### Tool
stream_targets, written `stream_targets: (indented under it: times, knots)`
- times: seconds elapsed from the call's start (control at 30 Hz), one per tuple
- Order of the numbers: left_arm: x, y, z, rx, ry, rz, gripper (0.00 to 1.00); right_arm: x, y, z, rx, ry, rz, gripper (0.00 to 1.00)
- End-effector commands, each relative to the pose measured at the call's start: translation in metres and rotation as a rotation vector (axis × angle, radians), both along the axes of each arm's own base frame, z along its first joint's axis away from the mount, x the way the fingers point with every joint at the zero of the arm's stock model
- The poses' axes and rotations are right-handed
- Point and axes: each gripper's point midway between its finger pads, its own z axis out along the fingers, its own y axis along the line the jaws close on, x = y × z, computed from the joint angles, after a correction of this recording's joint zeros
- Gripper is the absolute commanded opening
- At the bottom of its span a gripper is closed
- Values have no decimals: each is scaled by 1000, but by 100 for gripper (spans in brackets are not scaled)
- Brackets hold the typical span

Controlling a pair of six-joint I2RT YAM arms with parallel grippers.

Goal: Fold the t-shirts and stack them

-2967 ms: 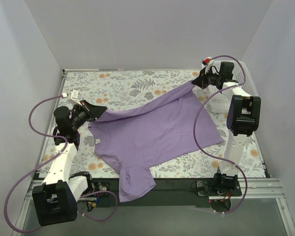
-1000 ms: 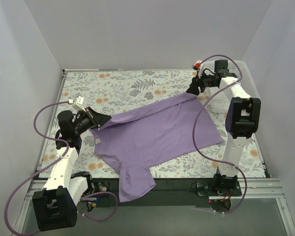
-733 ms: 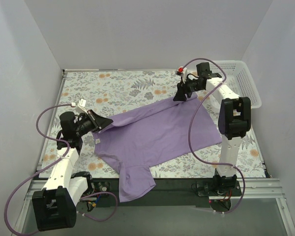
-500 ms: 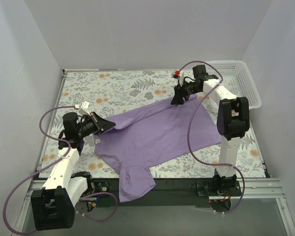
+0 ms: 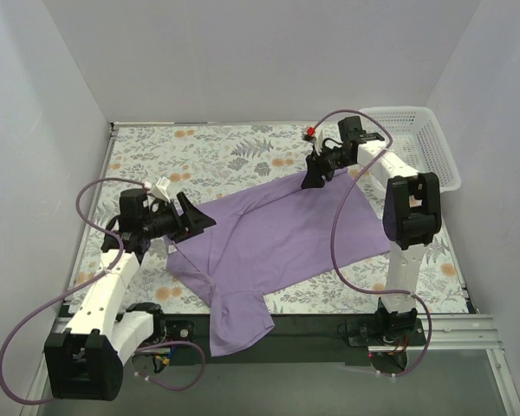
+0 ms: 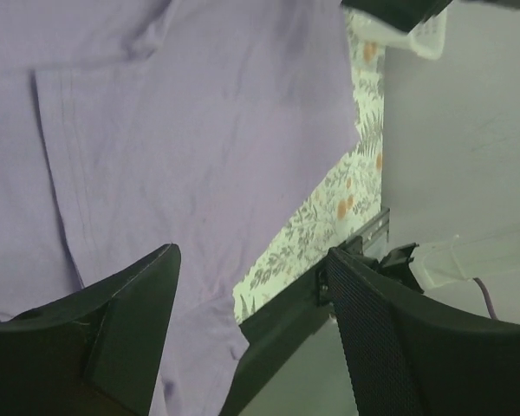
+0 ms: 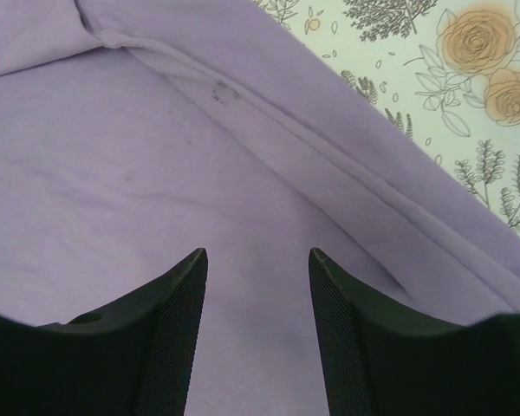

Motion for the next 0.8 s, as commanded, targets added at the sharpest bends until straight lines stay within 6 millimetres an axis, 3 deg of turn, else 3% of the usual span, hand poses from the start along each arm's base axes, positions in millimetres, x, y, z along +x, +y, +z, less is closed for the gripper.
stream_targets:
  times: [0.0, 0.07, 0.2, 0.3, 0.53, 0.77]
  knots:
    - [22, 10, 28, 78, -112, 47, 68, -17, -2, 20, 6, -22, 16, 57]
    - [35, 11, 17, 96, -54, 48, 70, -25, -3, 22, 5, -23, 21, 57]
    - [55, 12, -30, 201, 100, 50, 70, -48, -10, 15, 2, 1, 27, 57]
    - [71, 6, -38, 238, 99, 41, 66, -60, -18, 9, -4, 22, 17, 57]
    - [88, -8, -82, 343, 177, 22, 60, -77, -39, 15, 56, 41, -13, 57]
    - [99, -9, -95, 454, 170, 31, 57, -84, -54, 16, 114, 63, -42, 57]
